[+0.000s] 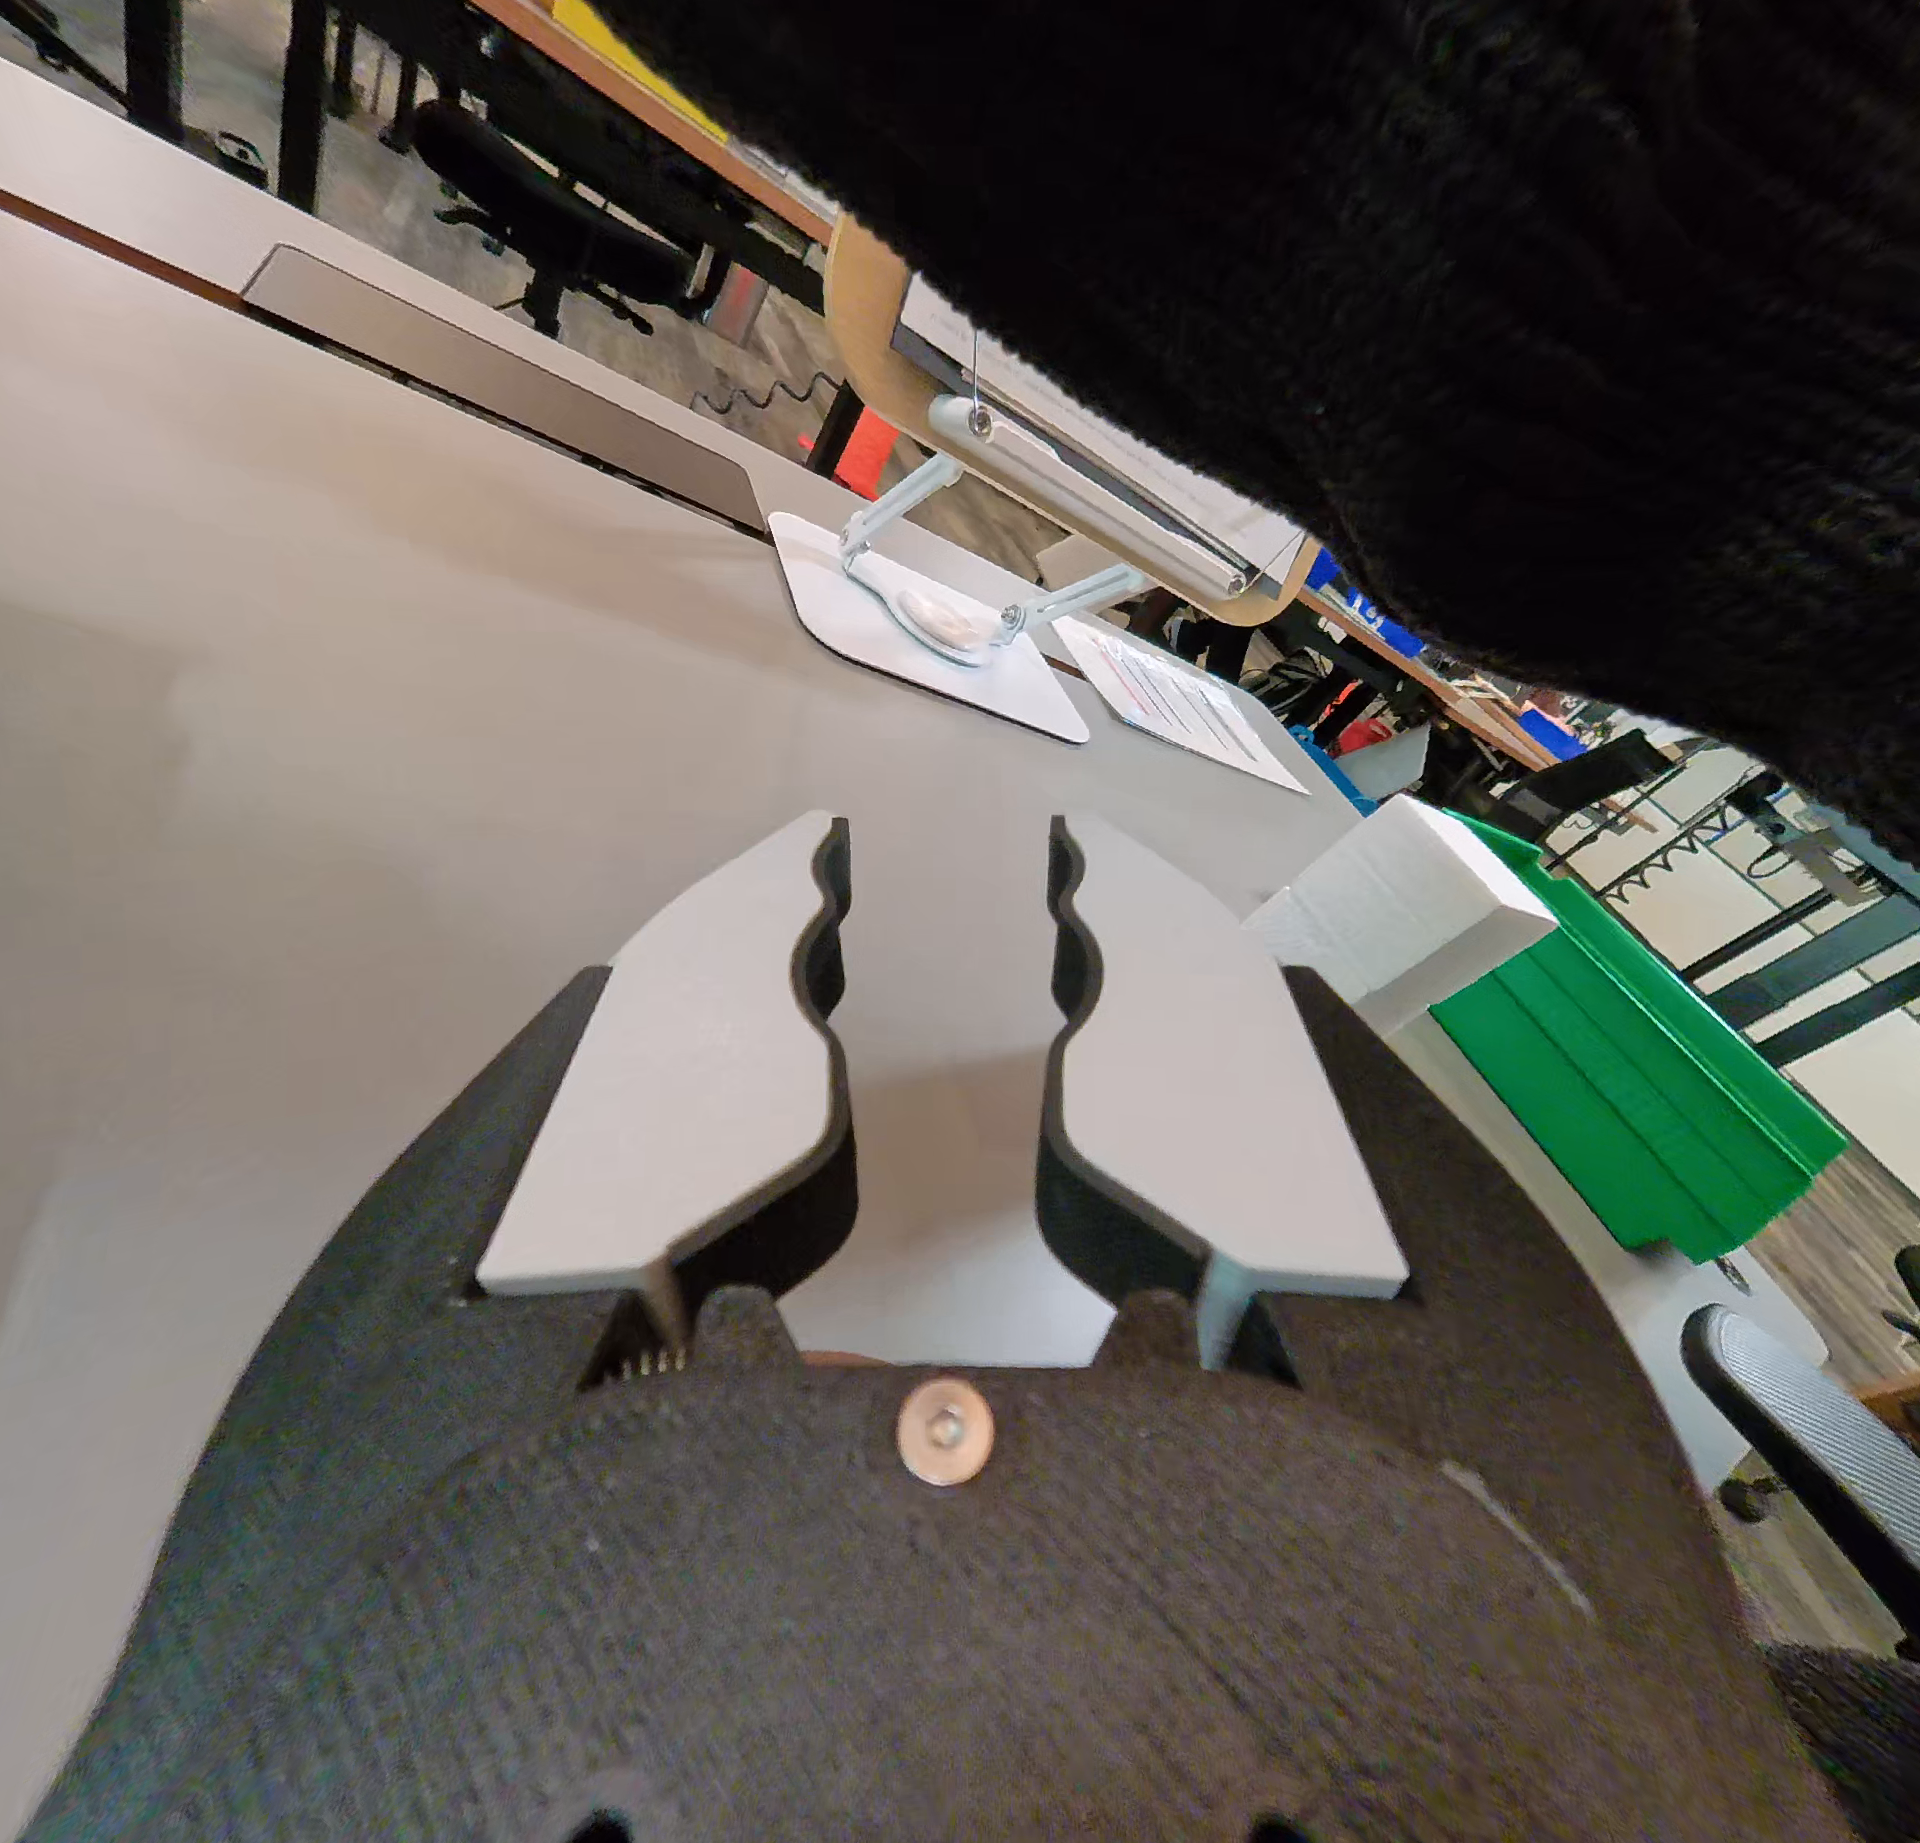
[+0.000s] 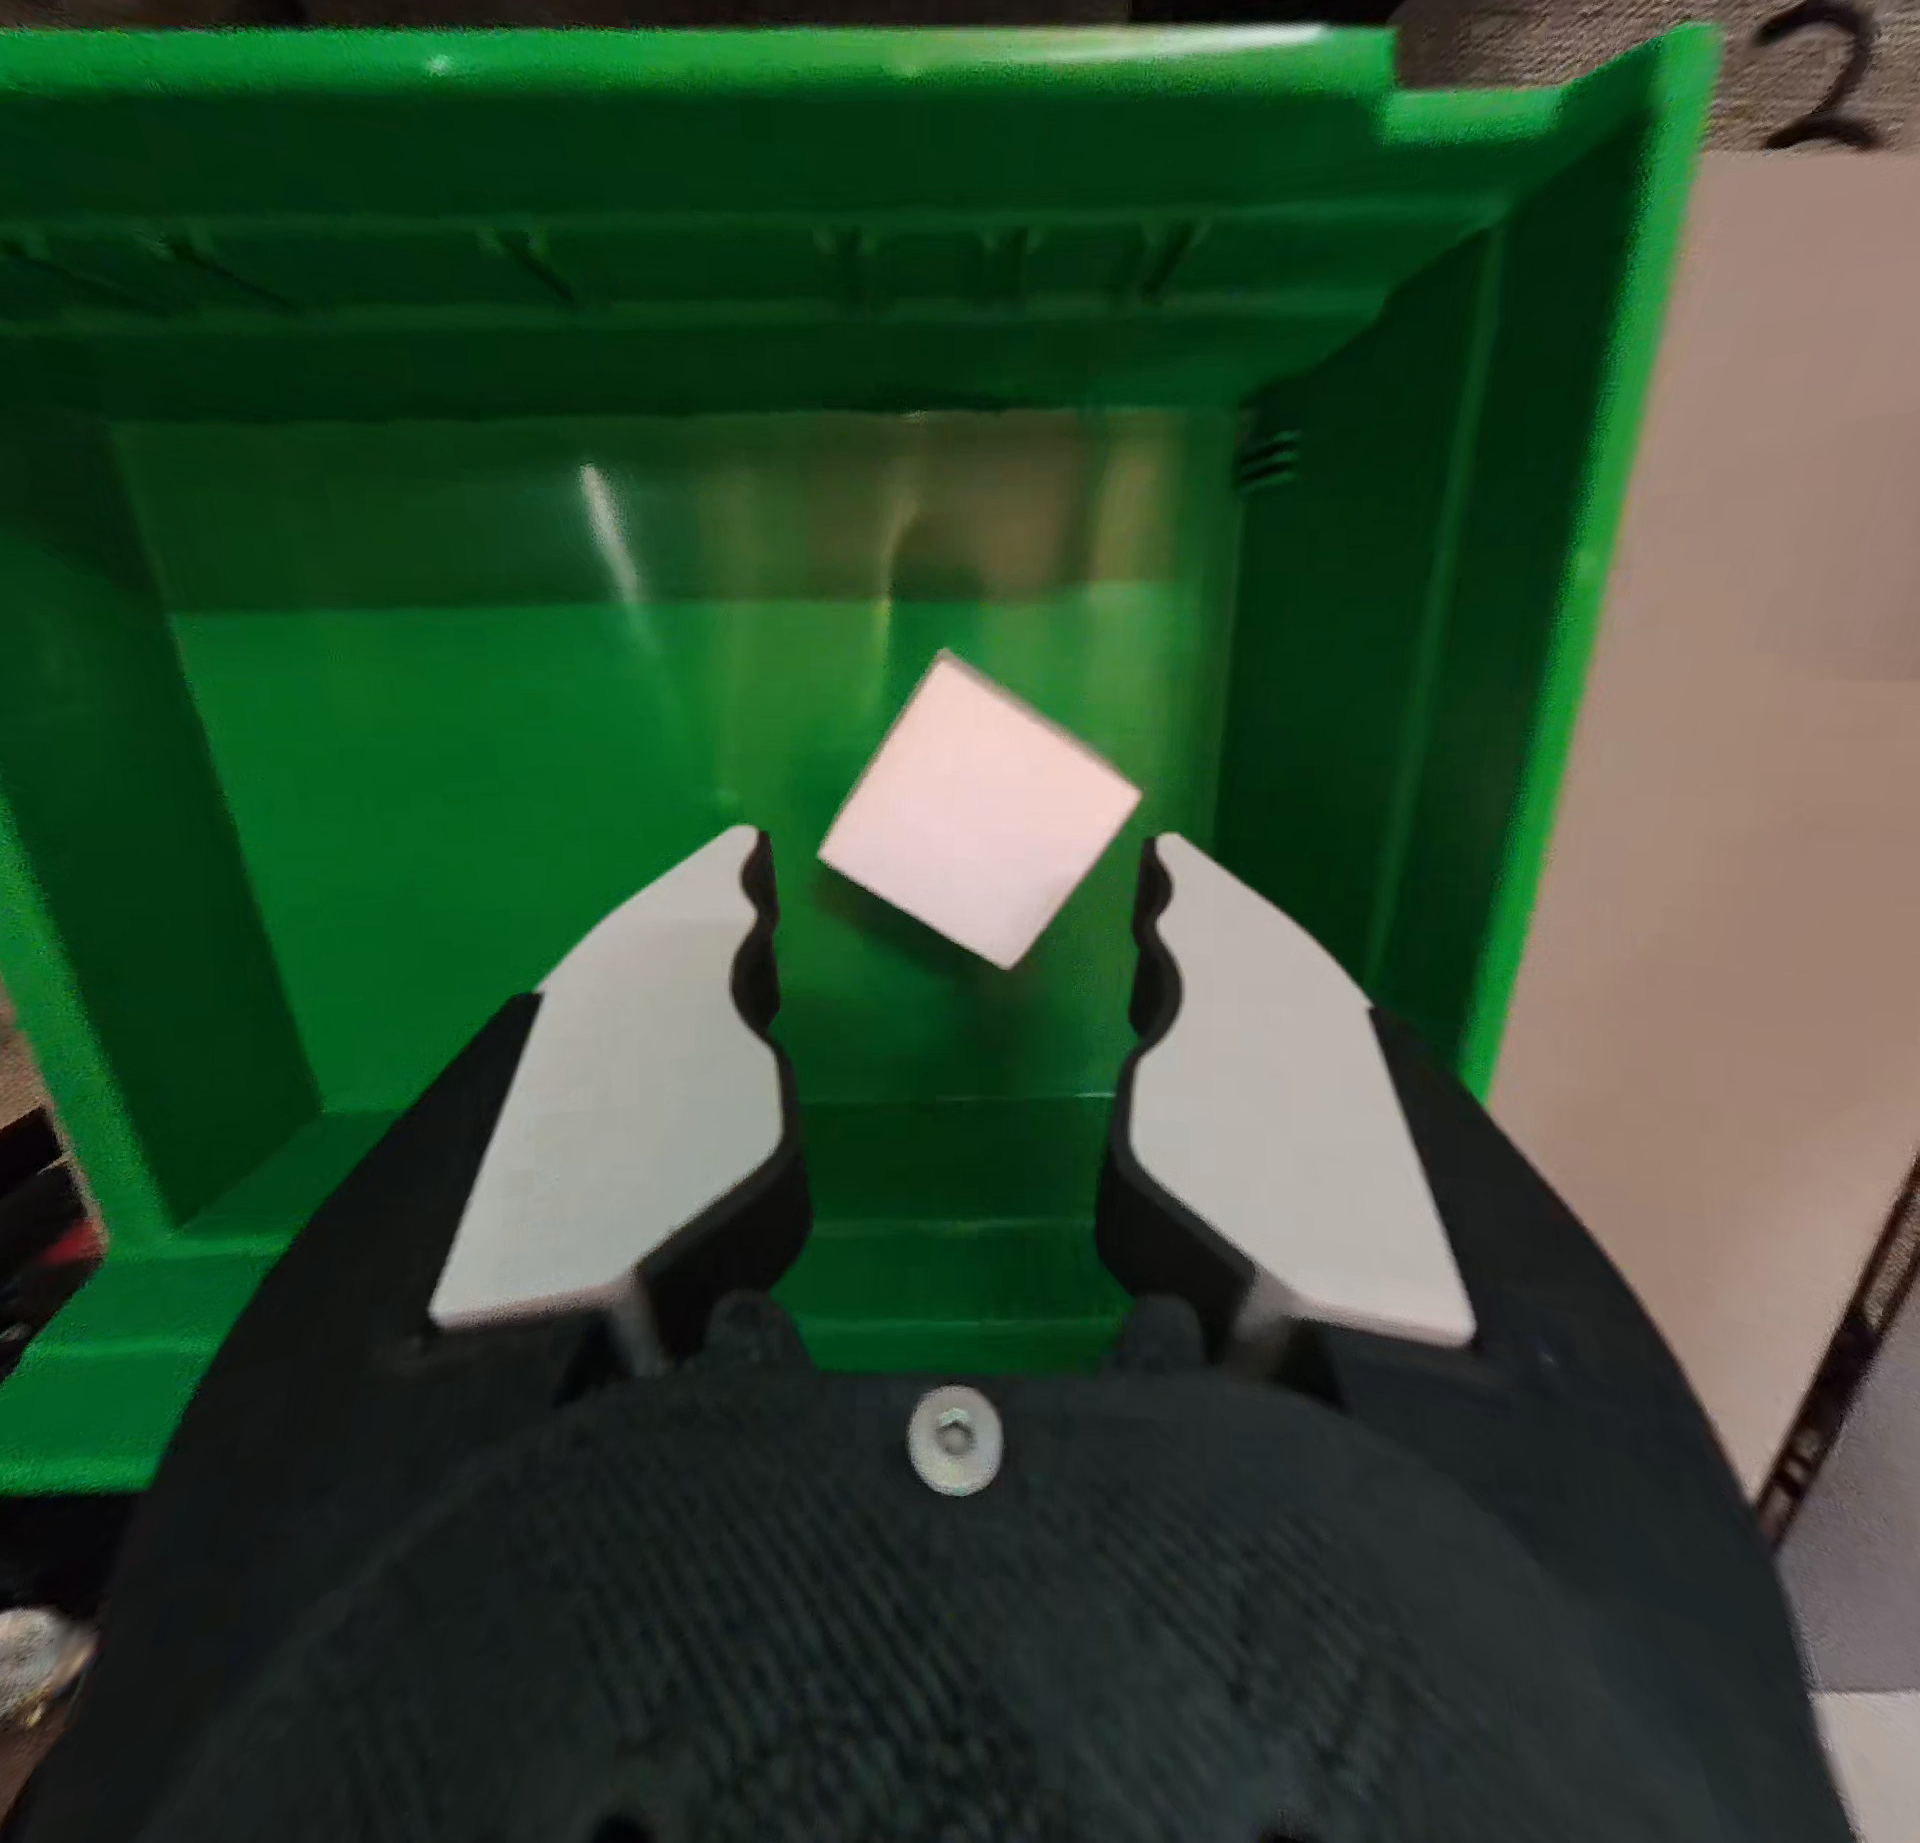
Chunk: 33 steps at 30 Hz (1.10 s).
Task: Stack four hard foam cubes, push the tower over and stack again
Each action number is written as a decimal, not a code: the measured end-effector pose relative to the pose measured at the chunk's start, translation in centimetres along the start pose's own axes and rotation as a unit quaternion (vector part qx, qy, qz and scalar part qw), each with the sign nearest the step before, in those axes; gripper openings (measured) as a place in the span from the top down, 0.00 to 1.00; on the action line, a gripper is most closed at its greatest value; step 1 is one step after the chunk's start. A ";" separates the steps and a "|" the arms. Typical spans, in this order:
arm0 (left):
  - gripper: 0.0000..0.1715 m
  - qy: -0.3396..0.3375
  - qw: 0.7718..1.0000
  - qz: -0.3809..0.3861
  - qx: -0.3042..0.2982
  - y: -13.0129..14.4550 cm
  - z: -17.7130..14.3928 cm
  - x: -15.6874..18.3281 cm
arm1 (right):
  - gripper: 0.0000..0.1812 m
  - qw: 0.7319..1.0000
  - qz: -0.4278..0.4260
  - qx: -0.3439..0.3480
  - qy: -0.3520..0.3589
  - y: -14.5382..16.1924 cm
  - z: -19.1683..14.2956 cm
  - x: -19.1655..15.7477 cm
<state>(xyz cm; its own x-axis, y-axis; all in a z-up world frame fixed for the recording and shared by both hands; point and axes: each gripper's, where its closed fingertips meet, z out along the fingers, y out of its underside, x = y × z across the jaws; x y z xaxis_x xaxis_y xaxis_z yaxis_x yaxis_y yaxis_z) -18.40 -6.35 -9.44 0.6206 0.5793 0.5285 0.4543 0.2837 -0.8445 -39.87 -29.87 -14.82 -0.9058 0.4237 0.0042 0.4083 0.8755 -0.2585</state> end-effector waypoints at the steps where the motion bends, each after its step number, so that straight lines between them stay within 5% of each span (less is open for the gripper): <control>1: 0.78 0.000 1.000 0.000 0.001 0.0 0.0 0.0 | 0.62 1.000 0.005 0.002 0.009 -0.2 0.1 0.4; 6: 0.78 0.001 1.000 0.001 -0.002 0.0 0.0 0.0 | 0.54 0.999 0.016 -0.016 0.049 0.1 1.8 1.6; 33: 0.78 0.003 1.000 0.000 -0.006 0.1 0.2 0.1 | 0.58 0.998 0.057 -0.002 -0.004 -1.0 2.4 -1.1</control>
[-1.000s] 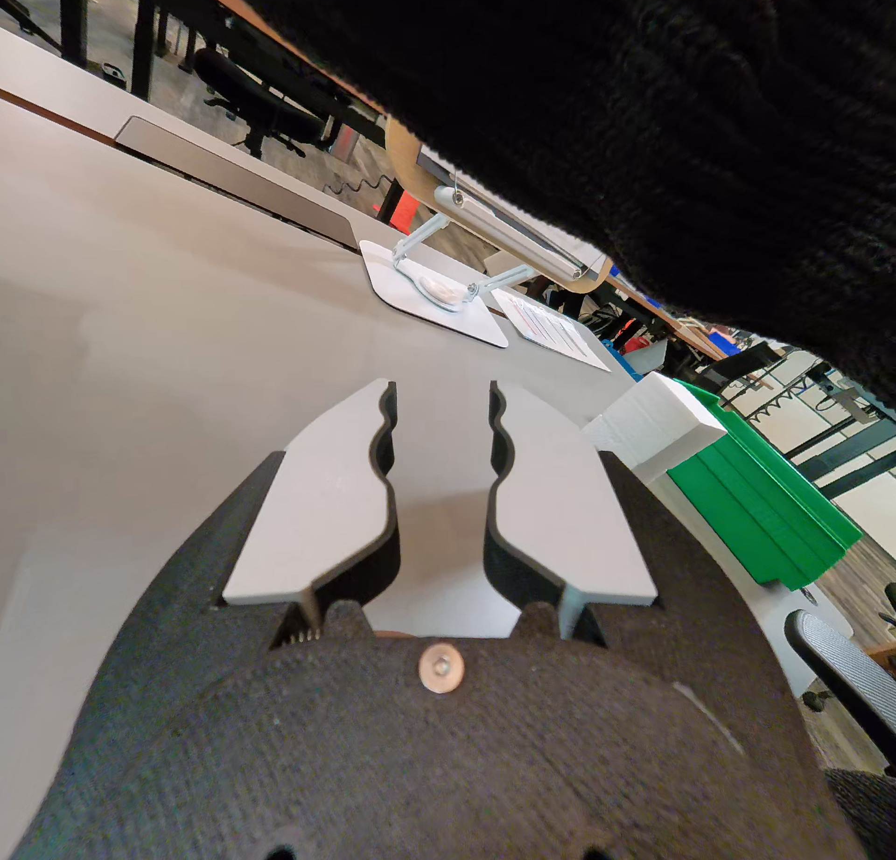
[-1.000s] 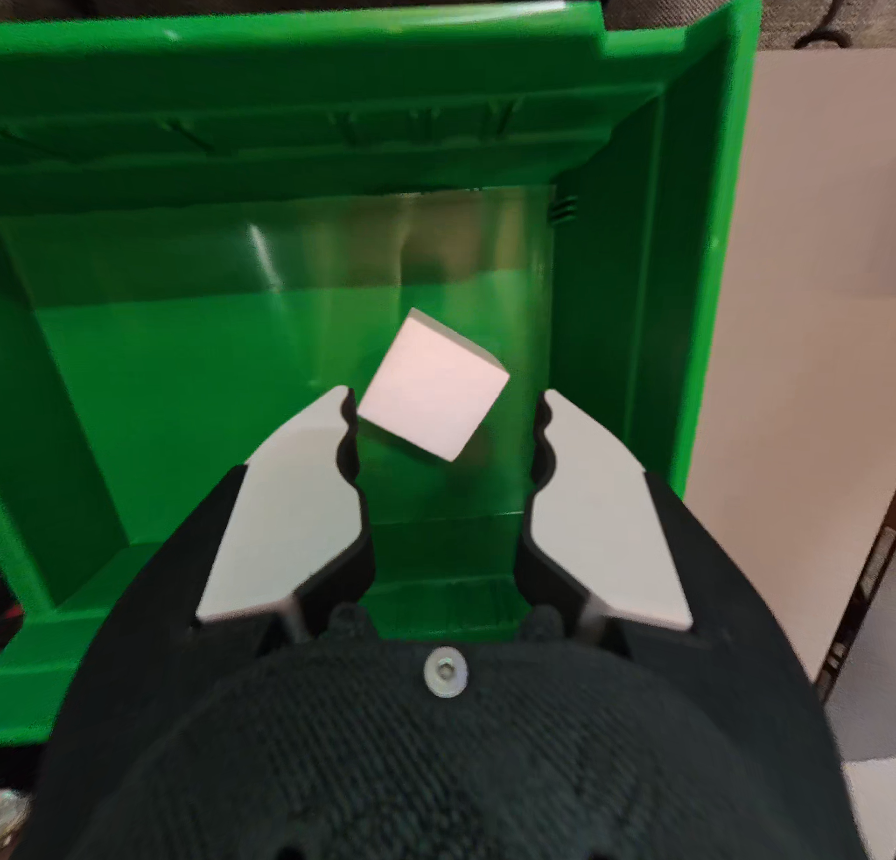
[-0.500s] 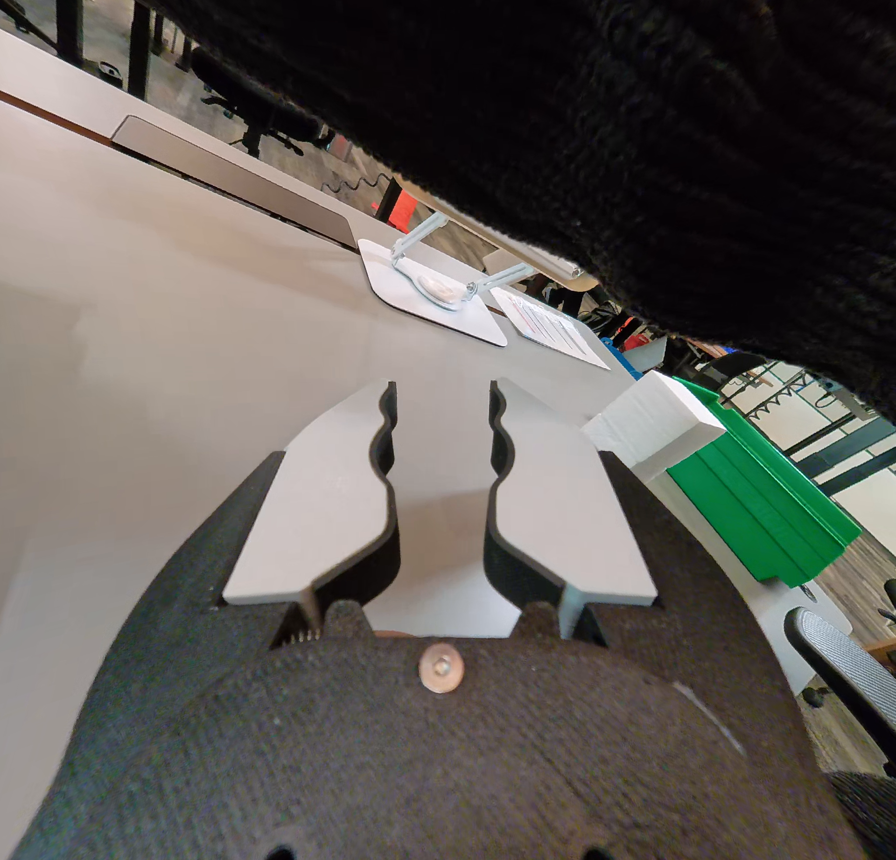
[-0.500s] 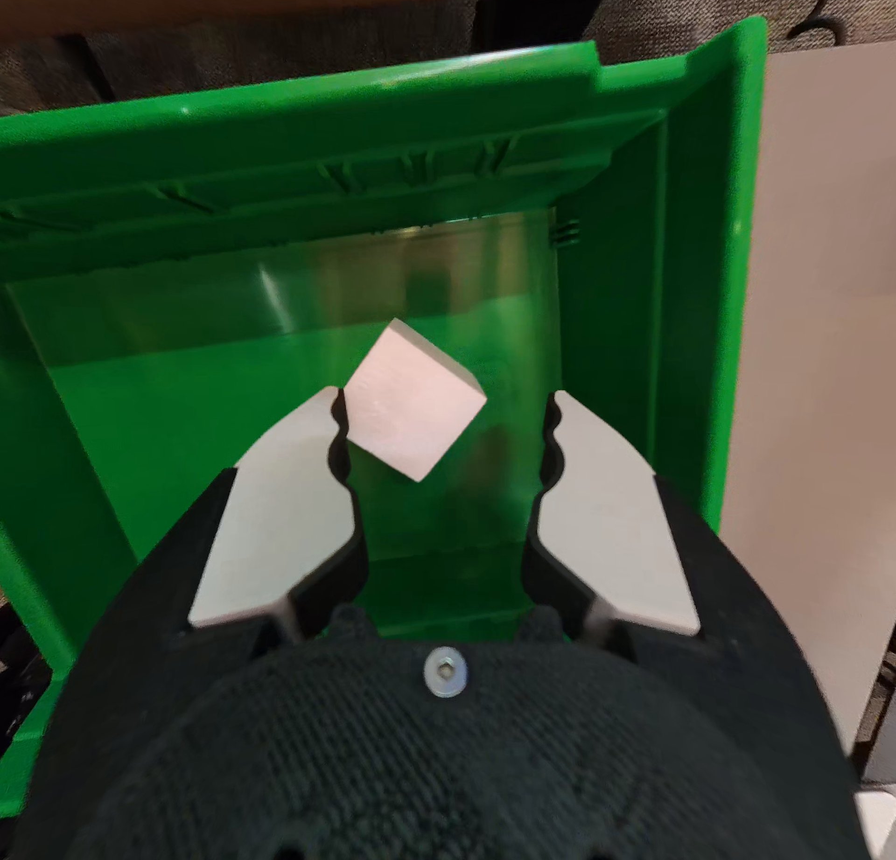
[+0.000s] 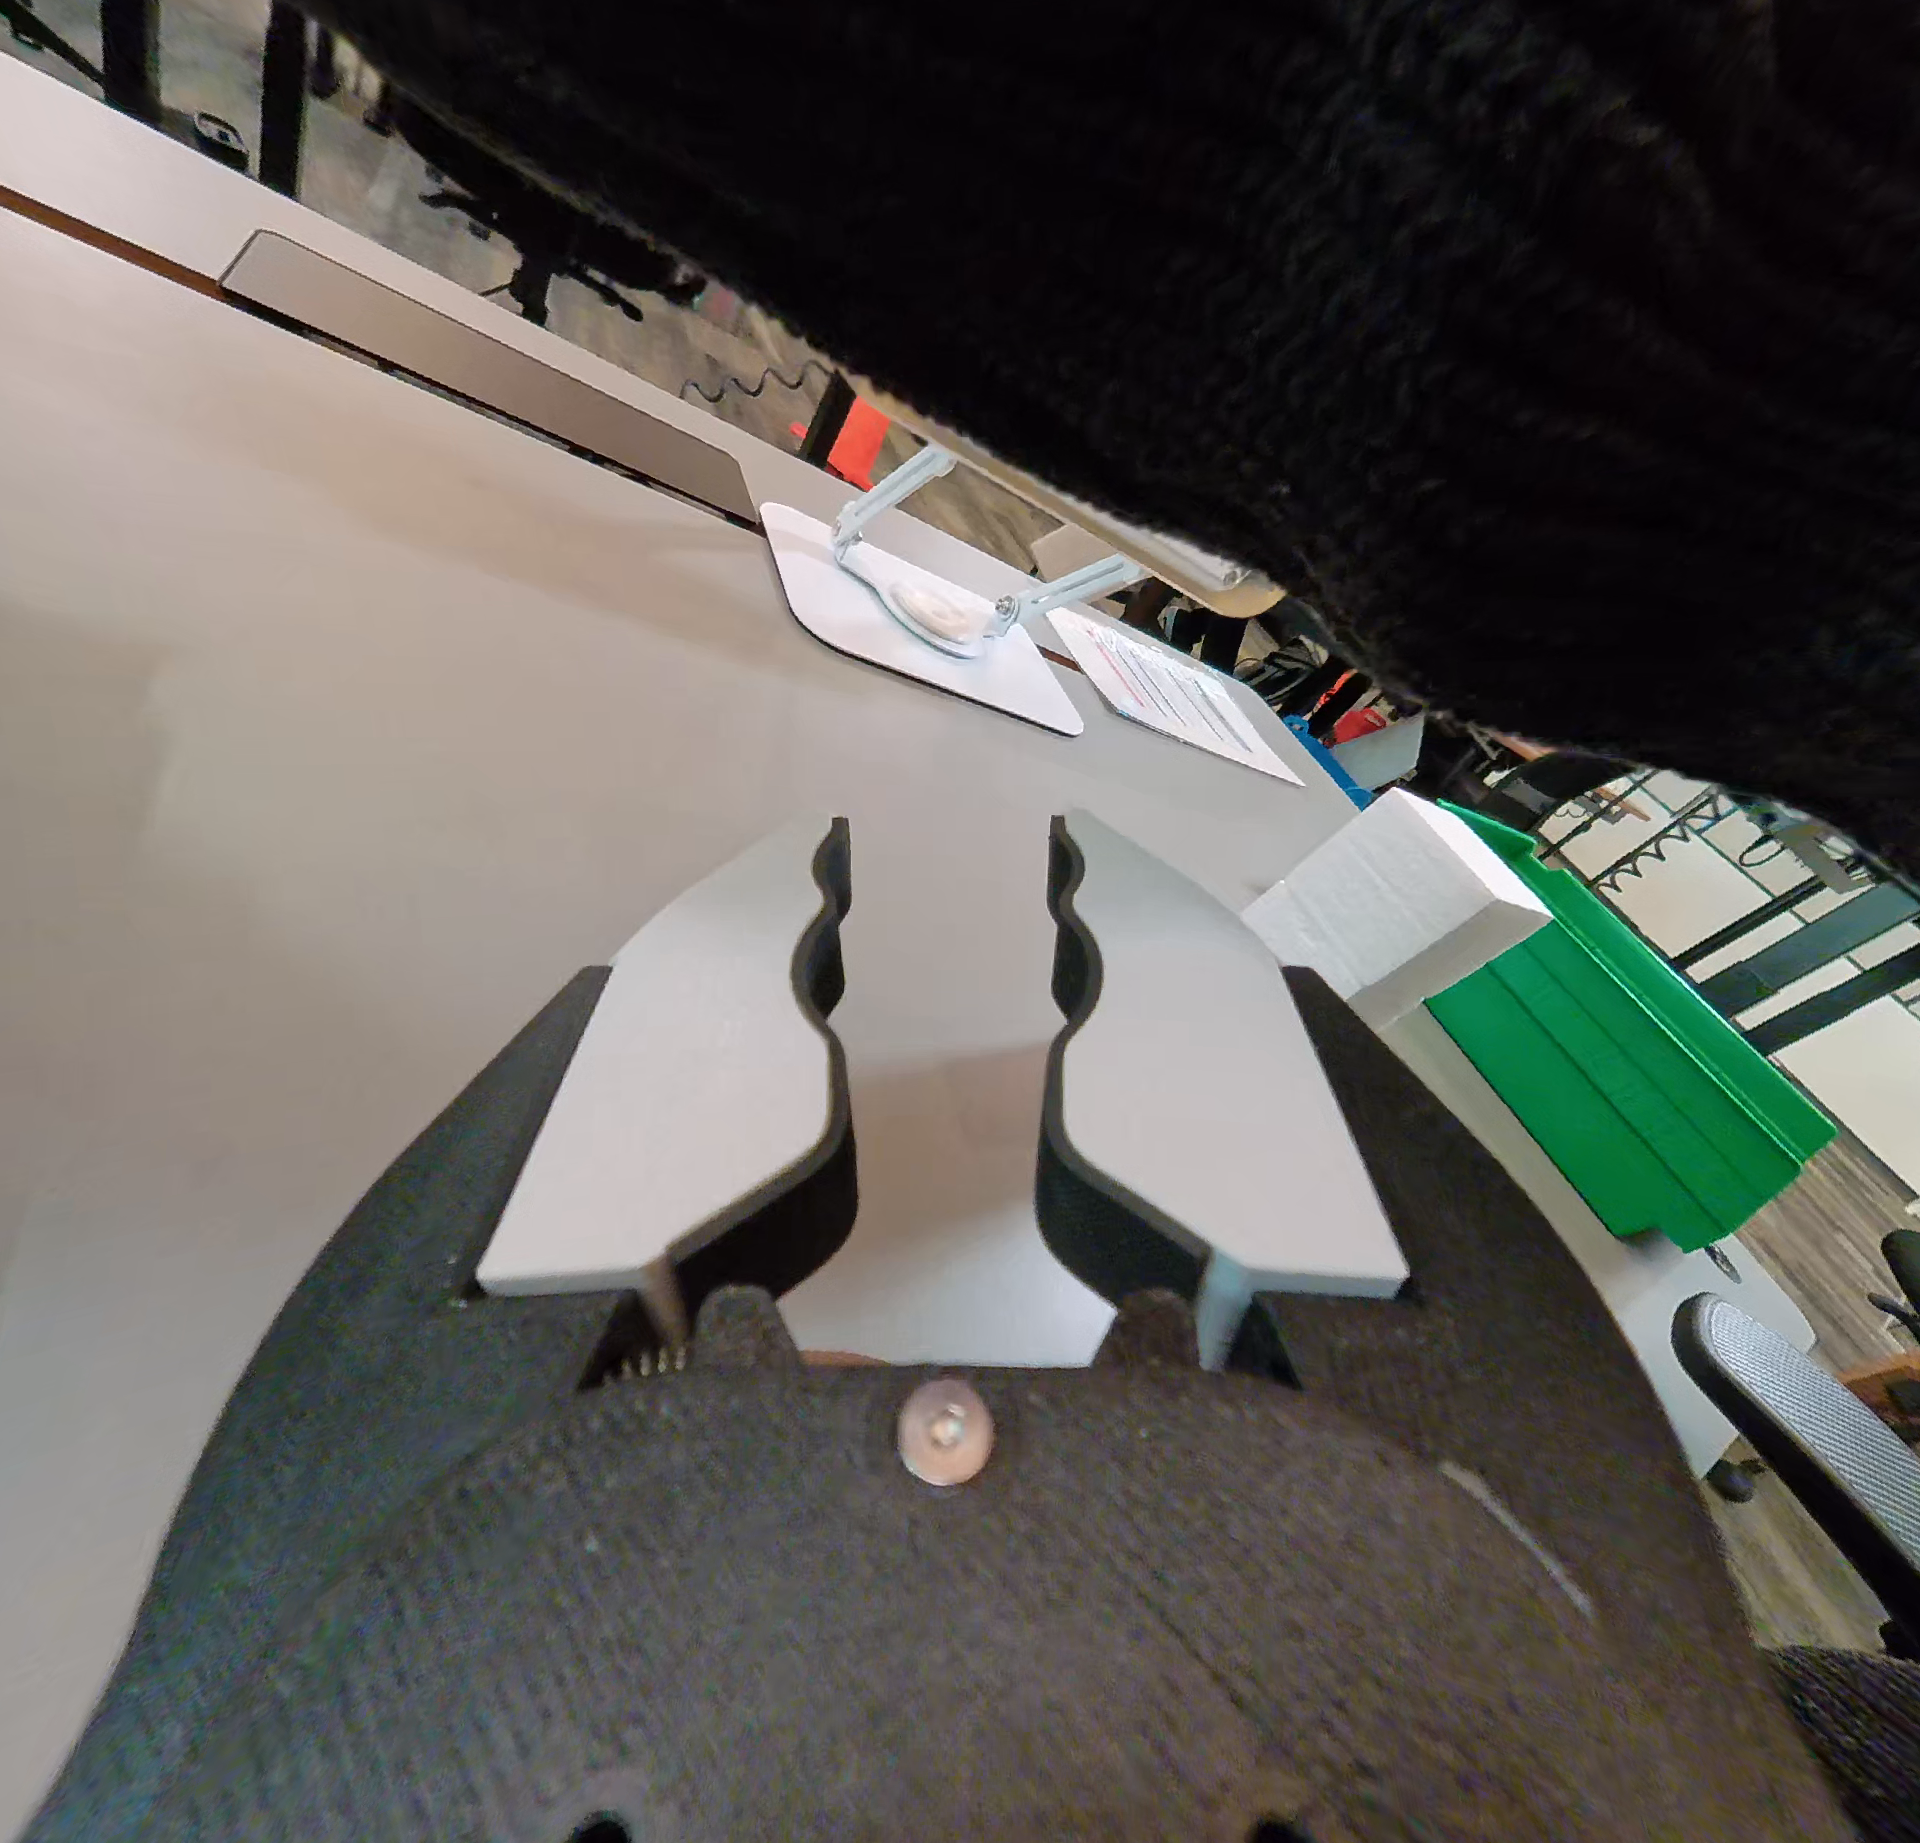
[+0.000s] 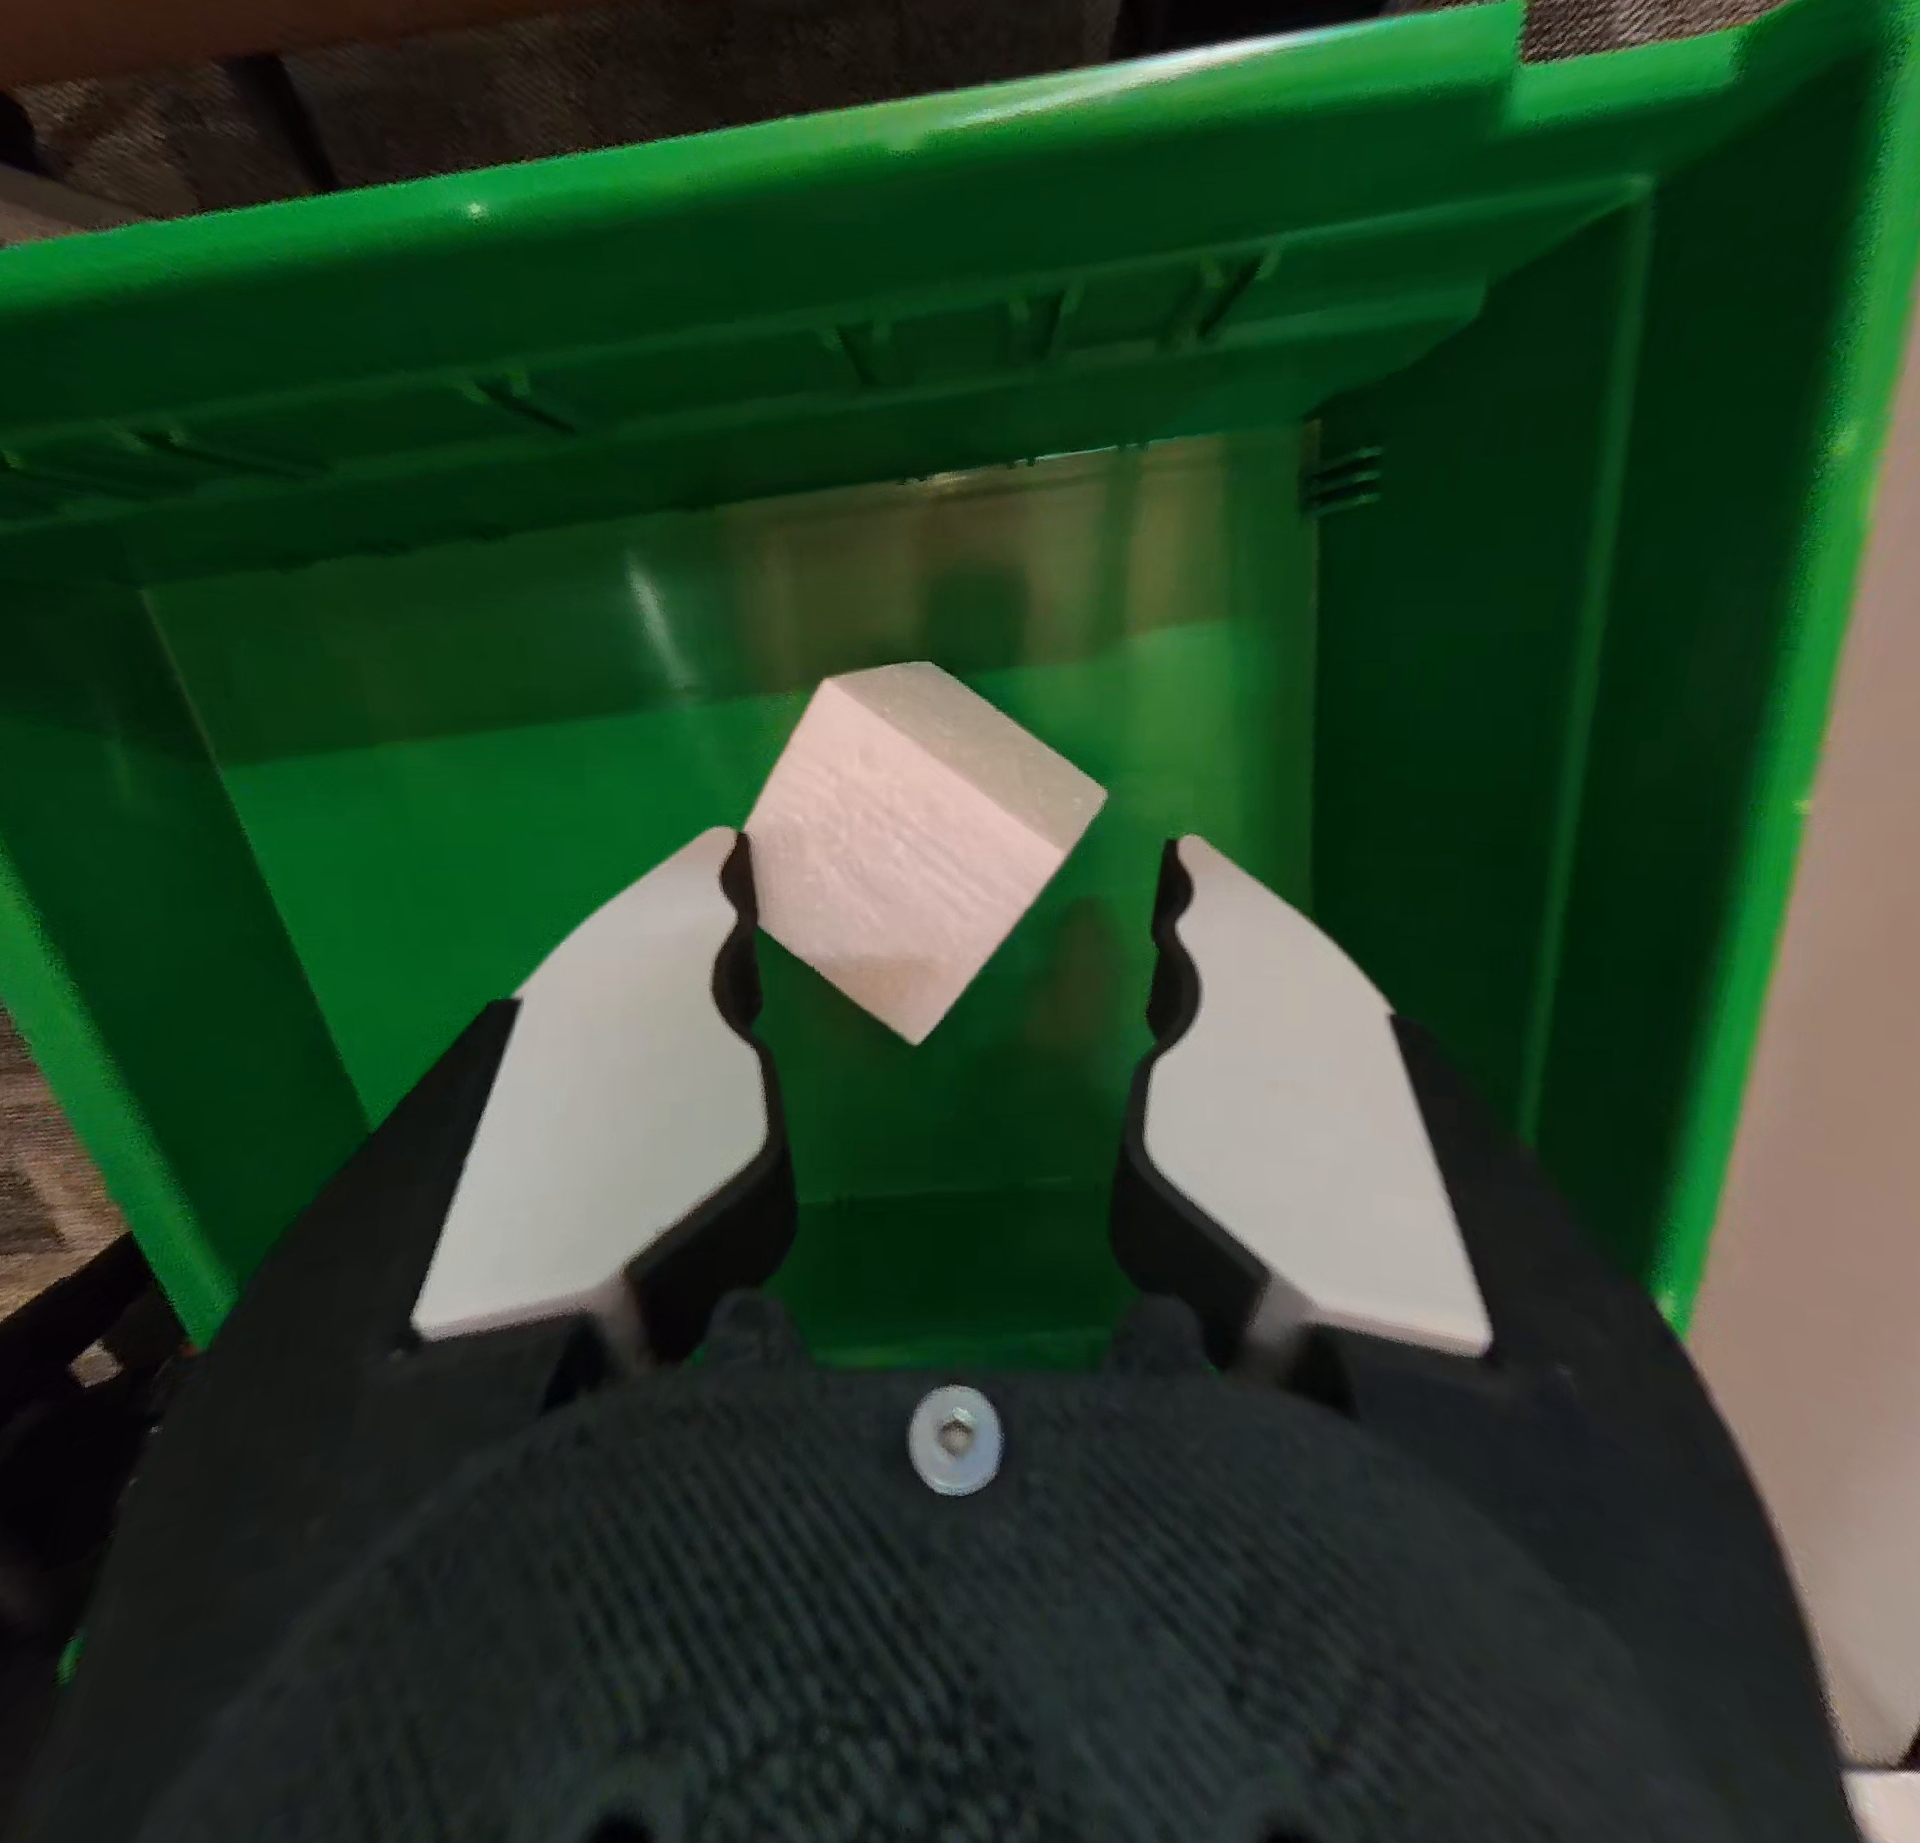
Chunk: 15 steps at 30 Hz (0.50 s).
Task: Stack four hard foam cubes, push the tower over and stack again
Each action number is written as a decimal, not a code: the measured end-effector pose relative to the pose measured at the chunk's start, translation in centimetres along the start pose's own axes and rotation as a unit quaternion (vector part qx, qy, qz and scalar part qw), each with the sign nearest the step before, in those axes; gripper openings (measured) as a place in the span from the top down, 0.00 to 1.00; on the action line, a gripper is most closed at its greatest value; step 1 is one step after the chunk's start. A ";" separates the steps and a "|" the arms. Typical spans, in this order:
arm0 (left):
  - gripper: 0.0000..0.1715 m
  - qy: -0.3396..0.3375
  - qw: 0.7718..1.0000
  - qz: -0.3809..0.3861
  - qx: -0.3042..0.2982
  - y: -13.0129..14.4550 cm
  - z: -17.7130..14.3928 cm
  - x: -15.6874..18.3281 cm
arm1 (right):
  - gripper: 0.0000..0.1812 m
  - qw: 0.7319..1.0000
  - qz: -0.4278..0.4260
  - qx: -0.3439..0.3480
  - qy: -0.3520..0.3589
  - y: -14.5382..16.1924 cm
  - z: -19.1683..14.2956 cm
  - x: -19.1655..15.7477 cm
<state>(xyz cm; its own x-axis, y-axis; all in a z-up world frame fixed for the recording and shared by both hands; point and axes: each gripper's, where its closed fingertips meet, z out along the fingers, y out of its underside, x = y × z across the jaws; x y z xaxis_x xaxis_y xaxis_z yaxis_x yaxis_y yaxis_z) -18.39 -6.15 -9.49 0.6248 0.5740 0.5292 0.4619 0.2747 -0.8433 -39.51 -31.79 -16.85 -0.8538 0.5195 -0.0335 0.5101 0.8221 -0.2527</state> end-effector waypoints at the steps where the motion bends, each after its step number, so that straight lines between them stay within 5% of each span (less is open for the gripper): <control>1: 0.78 0.000 1.000 -0.001 0.001 0.0 0.0 0.0 | 0.59 1.000 -0.003 0.002 0.007 0.0 -0.2 0.3; 15: 0.78 0.001 1.000 0.005 -0.004 0.1 0.2 0.2 | 0.61 0.999 0.027 0.012 0.017 0.2 0.7 0.2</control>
